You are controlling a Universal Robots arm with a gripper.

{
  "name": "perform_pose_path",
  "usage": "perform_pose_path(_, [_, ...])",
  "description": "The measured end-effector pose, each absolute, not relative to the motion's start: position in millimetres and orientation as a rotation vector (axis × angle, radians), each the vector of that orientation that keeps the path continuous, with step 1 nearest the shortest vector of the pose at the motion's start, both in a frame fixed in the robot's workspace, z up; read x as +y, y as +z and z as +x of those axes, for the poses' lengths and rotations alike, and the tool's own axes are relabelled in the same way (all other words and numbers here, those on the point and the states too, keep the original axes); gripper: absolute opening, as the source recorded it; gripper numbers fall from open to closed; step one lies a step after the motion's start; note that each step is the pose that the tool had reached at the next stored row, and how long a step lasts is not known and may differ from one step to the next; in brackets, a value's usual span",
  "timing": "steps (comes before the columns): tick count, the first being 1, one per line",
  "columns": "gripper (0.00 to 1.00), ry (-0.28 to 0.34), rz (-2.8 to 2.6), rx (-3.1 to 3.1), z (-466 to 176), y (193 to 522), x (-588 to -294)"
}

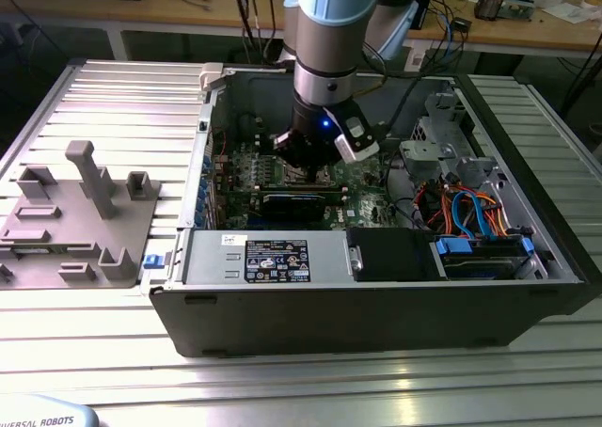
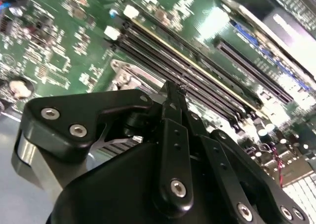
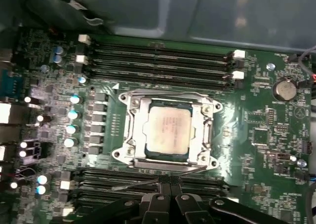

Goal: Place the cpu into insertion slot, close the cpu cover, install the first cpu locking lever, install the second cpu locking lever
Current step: 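Install the second cpu locking lever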

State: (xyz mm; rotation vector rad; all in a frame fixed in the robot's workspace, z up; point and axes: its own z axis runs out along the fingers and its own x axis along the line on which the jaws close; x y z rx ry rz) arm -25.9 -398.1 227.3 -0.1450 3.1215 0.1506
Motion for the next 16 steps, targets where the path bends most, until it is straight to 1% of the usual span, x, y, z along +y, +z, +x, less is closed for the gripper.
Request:
perform_pose_path(3, [0.11,0.179,-0.145,3.119,-36.8,225.9,-400.6])
perform_pose_path(16, [0.11,0.180,-0.145,3.119,-69.1,215.3,-401.5])
